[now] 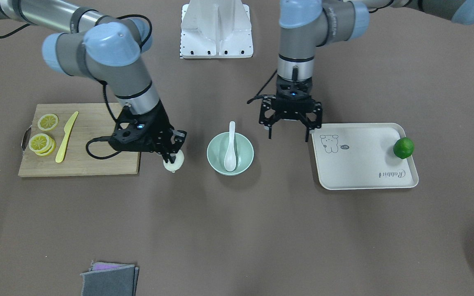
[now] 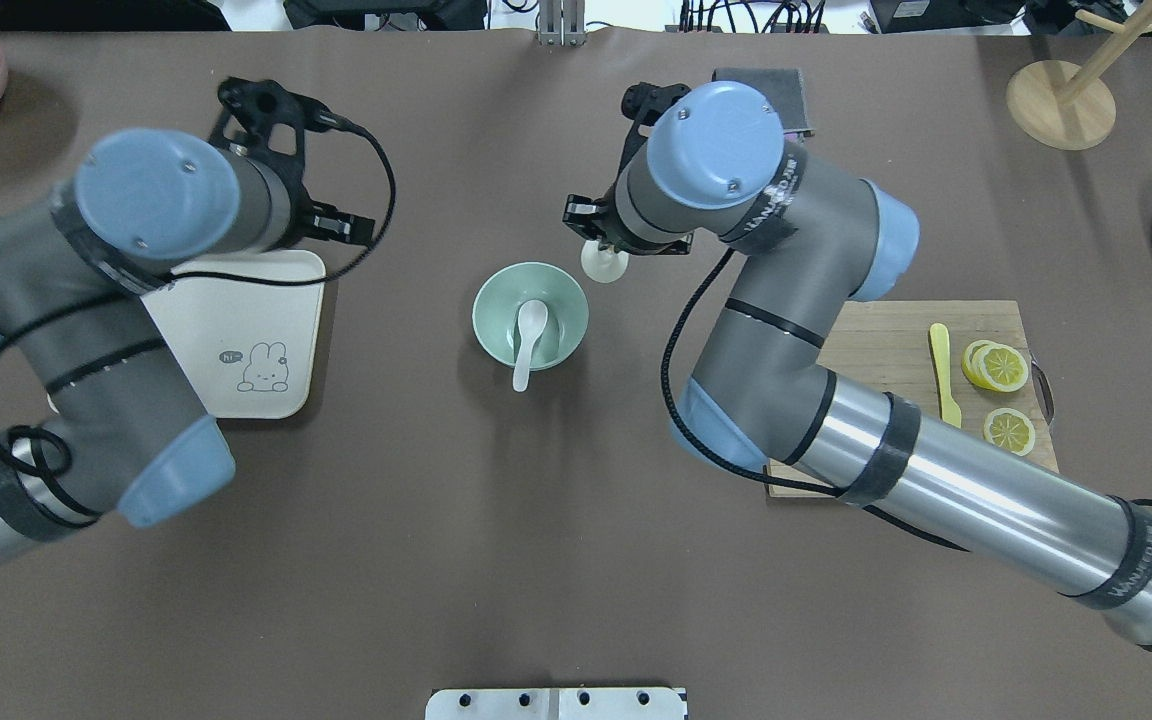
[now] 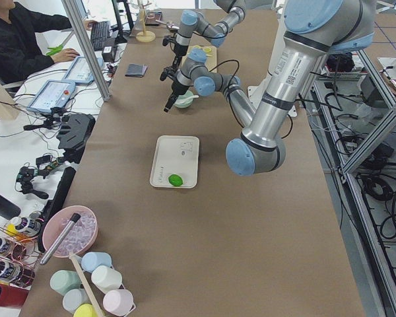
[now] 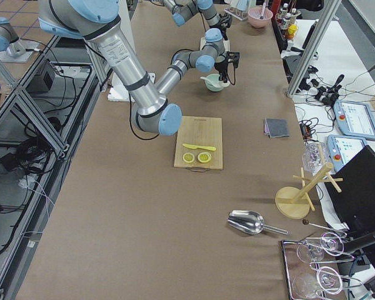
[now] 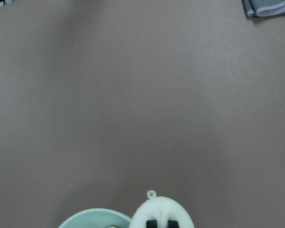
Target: Put spoon and bun in bowl
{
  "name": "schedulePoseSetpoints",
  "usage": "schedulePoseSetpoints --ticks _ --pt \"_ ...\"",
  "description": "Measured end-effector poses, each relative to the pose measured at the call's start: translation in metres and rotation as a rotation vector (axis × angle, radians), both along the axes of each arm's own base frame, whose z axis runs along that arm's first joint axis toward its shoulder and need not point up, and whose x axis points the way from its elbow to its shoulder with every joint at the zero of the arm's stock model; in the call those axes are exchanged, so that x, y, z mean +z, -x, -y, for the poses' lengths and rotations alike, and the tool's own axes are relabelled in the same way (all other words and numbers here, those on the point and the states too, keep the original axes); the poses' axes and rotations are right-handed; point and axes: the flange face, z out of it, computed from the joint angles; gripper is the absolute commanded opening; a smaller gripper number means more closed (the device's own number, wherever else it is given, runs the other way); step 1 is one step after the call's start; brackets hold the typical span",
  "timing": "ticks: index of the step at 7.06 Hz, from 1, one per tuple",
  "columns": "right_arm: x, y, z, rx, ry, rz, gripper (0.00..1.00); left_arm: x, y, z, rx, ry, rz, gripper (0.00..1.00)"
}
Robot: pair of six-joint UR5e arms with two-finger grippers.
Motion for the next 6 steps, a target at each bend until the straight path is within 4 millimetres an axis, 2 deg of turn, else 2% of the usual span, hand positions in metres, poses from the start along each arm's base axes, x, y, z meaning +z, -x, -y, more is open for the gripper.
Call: schedulePoseSetpoints --ticks 1,2,3,6 --pt "-0.017 0.021 -0.006 0.017 -0.008 0.003 0.0 0.006 0.029 0.018 0.016 0.023 -0.04 0.98" --pt "-0.027 0.038 -0.013 0.022 -0.017 0.003 0.0 0.007 0.043 0.026 0.048 0.006 -0.054 0.98" --pt "-0.034 0.05 -0.018 0.03 -0.023 0.0 0.99 0.008 0.049 0.03 0.086 -0.029 -0.04 0.98" --pt "-0.045 0.059 -0.022 0.034 -0.025 0.005 1.0 0.018 0.051 0.031 0.115 -0.046 -0.015 0.98"
